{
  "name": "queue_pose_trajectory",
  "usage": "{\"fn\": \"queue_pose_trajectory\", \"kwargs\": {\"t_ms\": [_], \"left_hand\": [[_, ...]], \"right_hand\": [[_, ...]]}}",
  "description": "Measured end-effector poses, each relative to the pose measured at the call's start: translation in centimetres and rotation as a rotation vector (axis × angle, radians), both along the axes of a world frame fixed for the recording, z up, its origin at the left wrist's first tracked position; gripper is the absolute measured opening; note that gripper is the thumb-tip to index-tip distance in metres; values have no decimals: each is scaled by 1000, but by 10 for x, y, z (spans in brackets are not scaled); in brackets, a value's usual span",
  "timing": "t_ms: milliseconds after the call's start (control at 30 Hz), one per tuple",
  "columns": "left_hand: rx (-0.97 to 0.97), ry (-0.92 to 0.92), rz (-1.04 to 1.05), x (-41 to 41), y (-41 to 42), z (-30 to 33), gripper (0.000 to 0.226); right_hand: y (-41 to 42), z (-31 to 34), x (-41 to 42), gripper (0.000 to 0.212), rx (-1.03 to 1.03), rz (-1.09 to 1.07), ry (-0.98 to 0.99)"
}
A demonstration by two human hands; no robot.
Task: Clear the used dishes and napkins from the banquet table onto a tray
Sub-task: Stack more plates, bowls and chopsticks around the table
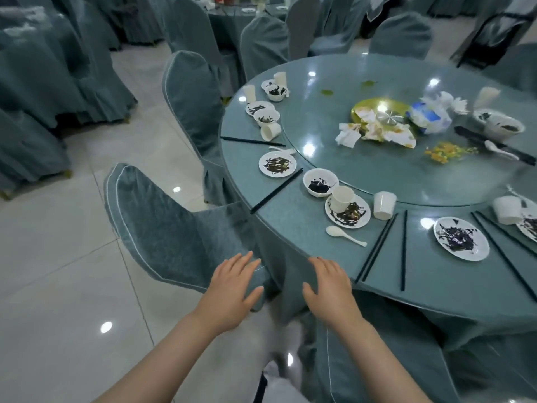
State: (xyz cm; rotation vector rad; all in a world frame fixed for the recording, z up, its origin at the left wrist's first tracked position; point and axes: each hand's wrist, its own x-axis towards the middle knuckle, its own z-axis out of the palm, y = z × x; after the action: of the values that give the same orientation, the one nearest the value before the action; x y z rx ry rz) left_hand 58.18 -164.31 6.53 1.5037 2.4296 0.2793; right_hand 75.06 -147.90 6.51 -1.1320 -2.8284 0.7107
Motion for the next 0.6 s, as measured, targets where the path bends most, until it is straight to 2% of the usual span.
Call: {"fn": "queue_pose_trajectory", "kwargs": {"t_ms": [267,600], "left_hand": [[16,-58,-73,-53,82,6,83],[-40,-129,-336,-96,215,-13,89]], "right_hand": [[58,-2,-22,55,-5,-153,16],[120,-7,-18,52,-13,-494,-29]]}}
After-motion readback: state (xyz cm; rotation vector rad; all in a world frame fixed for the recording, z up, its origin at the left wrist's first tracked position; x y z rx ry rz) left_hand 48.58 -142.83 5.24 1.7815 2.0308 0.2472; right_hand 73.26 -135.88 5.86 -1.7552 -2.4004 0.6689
